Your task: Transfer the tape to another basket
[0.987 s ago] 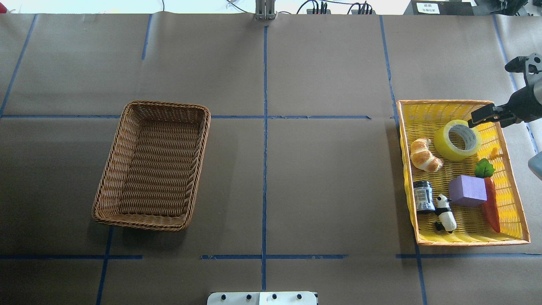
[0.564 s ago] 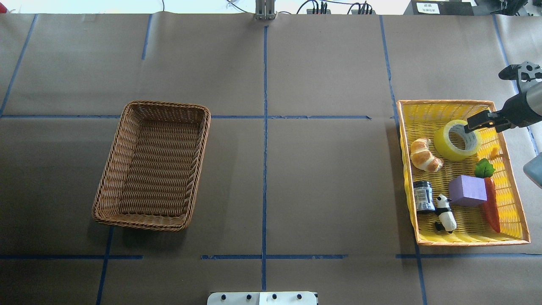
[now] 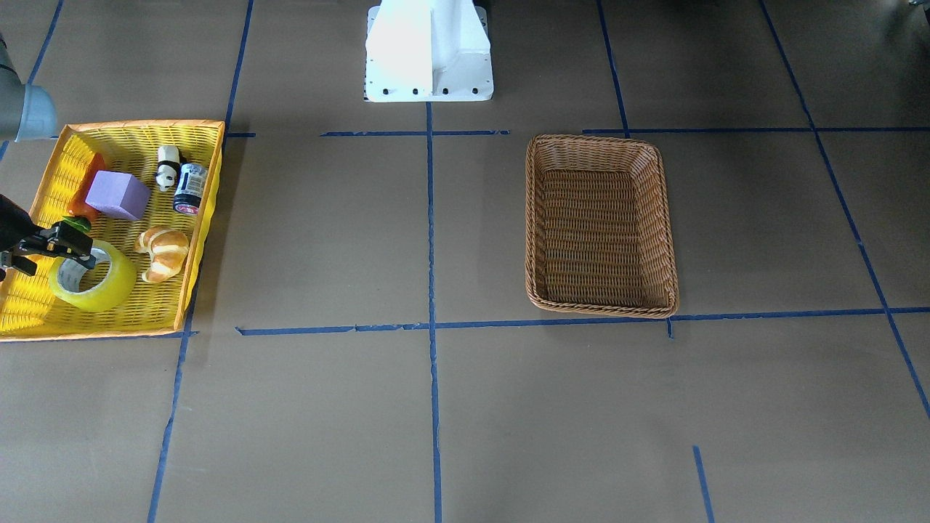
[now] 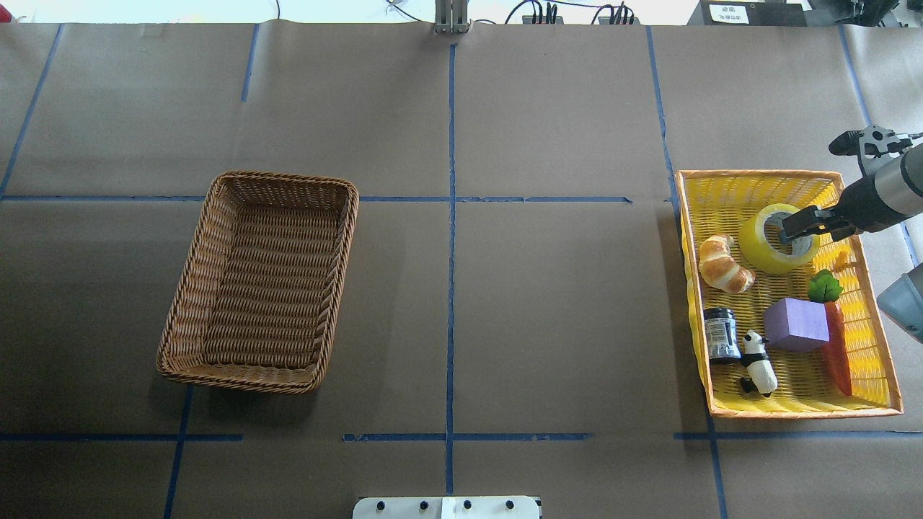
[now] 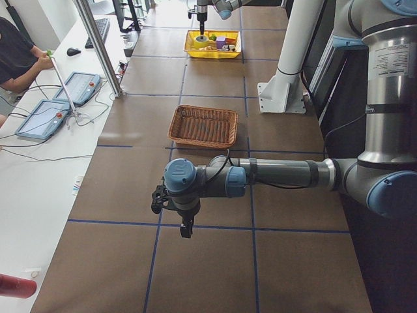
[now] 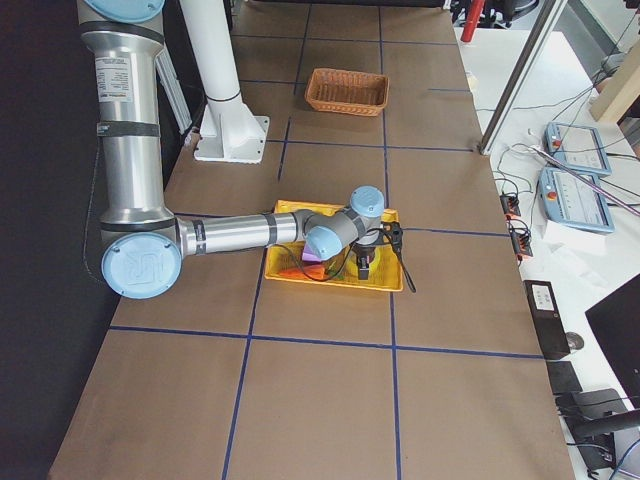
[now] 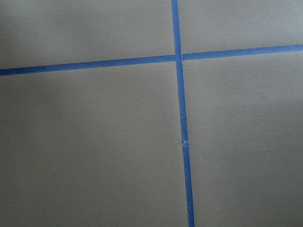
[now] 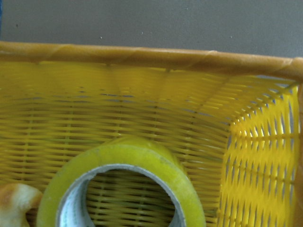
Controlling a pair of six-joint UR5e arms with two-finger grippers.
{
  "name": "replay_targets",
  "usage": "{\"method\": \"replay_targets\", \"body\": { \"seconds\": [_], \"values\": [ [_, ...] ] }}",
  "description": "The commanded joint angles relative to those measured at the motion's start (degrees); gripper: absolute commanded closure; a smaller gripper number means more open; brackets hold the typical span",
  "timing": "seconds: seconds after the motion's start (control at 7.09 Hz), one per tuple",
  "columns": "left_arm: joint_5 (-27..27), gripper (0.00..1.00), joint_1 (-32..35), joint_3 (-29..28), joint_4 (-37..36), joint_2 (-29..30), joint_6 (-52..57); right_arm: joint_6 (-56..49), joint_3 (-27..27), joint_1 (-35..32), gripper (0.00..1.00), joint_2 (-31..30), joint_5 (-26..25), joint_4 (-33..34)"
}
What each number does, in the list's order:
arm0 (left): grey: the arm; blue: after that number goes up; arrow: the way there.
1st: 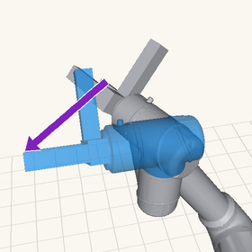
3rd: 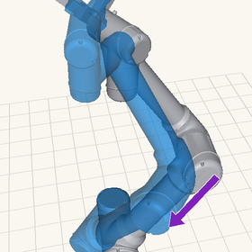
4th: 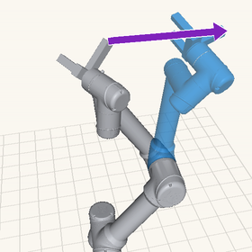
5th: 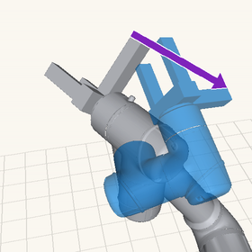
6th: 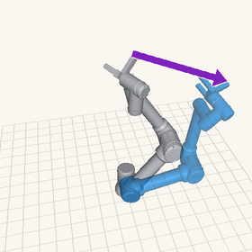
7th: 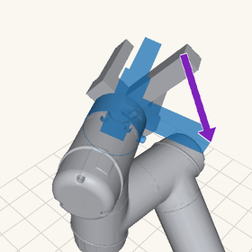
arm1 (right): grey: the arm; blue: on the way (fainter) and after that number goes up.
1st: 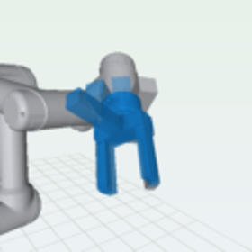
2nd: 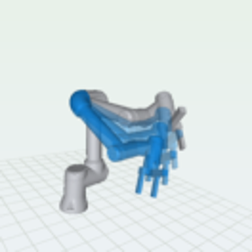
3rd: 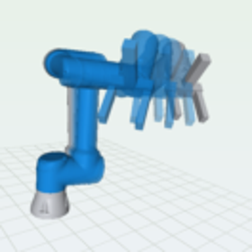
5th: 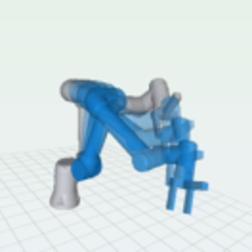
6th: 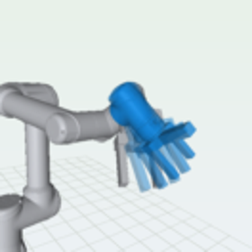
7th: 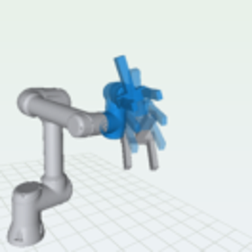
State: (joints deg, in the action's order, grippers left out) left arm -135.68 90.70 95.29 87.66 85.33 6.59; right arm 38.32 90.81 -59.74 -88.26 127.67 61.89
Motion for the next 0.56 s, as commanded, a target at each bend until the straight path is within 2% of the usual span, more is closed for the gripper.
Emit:
{"method": "replay_targets", "body": {
  "seconds": [0.0,0.14,0.28,0.42],
  "values": [
    [-0.02,0.00,0.00,0.07,-0.03,0.02,0.00,0.00,-1.68,1.02,0.01,0.45,-0.14,-0.01],
    [-0.02,0.00,0.00,-0.02,0.06,0.02,0.00,0.08,-1.69,1.46,0.03,0.45,-0.66,0.07],
    [-0.02,0.00,0.00,-0.02,0.06,0.02,0.00,0.00,-1.69,1.46,0.33,0.45,-0.67,0.07],
    [-0.02,0.00,0.00,-0.02,-0.03,0.02,0.00,-0.53,-1.60,1.46,0.70,0.54,-0.67,0.07]
  ]
}}
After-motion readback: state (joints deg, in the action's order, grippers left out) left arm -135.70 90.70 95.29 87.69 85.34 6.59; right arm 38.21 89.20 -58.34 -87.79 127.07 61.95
